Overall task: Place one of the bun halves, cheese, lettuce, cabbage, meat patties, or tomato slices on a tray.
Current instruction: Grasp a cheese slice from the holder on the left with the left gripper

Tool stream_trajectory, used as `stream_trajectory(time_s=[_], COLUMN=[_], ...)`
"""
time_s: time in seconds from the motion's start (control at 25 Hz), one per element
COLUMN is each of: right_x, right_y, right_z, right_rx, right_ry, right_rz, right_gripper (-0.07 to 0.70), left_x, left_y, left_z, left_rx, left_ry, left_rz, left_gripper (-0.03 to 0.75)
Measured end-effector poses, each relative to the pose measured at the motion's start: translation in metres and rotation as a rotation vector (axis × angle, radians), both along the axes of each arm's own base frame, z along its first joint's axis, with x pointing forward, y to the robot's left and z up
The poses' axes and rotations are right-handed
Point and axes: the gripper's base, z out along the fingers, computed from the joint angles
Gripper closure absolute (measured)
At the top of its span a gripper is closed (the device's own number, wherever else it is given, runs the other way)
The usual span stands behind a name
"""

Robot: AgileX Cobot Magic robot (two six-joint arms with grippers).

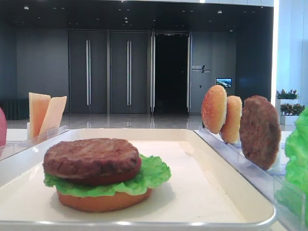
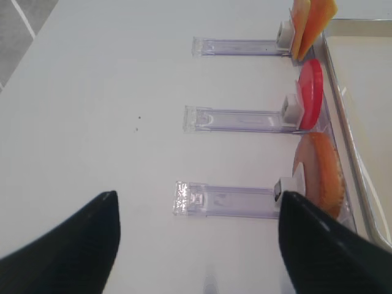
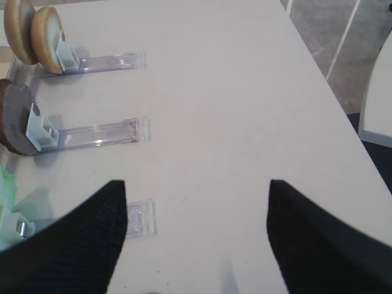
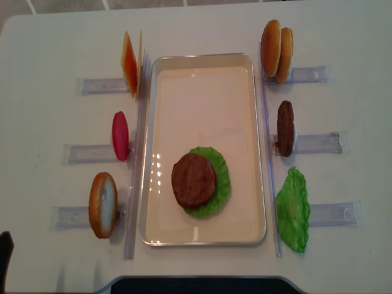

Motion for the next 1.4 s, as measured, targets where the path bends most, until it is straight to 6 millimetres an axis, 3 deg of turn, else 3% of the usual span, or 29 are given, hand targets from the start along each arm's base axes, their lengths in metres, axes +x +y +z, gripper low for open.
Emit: stream_trajectory(time_s=[1.4], right_x=[0.0], right_y=[0.0], right_z=[0.0], right_rx=[0.0], right_ry=[0.0], right_rz=[0.0], right_gripper=[0.146], left_x=[0.0], left_y=[-0.0001], left_z=[0.0], left_rx=[-0.001], left_ry=[0.0], left_rz=[0.0], left_gripper=[0.104])
